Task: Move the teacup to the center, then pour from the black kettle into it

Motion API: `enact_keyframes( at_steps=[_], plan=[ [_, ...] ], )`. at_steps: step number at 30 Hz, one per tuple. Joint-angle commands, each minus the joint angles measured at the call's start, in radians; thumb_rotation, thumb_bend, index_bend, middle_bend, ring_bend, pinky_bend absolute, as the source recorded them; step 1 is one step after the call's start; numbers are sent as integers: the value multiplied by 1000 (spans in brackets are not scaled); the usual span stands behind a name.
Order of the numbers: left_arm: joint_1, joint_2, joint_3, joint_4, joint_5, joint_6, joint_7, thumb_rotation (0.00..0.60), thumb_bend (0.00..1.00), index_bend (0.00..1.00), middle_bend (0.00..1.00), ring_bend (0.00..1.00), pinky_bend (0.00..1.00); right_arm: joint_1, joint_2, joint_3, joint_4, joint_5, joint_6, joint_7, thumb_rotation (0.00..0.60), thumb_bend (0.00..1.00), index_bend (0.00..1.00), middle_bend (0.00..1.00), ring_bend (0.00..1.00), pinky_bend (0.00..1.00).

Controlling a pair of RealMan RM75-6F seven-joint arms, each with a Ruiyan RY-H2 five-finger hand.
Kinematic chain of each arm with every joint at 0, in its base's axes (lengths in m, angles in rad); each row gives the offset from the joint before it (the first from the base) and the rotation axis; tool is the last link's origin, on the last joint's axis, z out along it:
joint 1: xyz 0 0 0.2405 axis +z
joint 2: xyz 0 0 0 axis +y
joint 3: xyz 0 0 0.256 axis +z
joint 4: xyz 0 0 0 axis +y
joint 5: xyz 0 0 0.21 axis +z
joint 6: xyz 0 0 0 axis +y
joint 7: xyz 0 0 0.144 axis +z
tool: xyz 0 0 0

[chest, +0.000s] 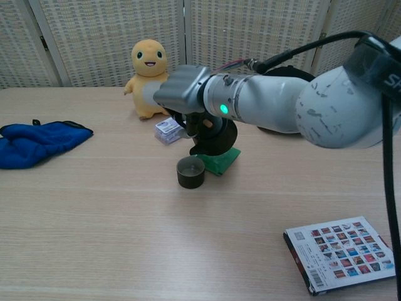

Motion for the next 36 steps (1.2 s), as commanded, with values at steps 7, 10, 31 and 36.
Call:
enact_keyframes(
  at_steps=[7, 10, 31, 36],
  plan=[
    [-4, -5, 0, -1, 5, -8, 6, 425, 130, 236, 310, 407, 425, 12, -7, -16, 1, -2, 10, -45, 493, 395, 1000, 996, 927, 553],
    [-6, -5, -1, -3, 7, -11, 8, 424, 130, 236, 310, 407, 424, 14, -9, -19, 1, -1, 12, -54, 493, 395, 1000, 996, 926, 552],
    [-44, 17, 46, -25, 65, -107, 29, 462, 129, 235, 310, 395, 380, 17, -14, -36, -9, -12, 39, -117, 493, 397, 1000, 996, 927, 552],
    [-53, 23, 56, -35, 71, -132, 43, 475, 129, 235, 310, 385, 370, 18, -11, -40, -10, -18, 41, -130, 493, 398, 1000, 996, 928, 553]
  ],
)
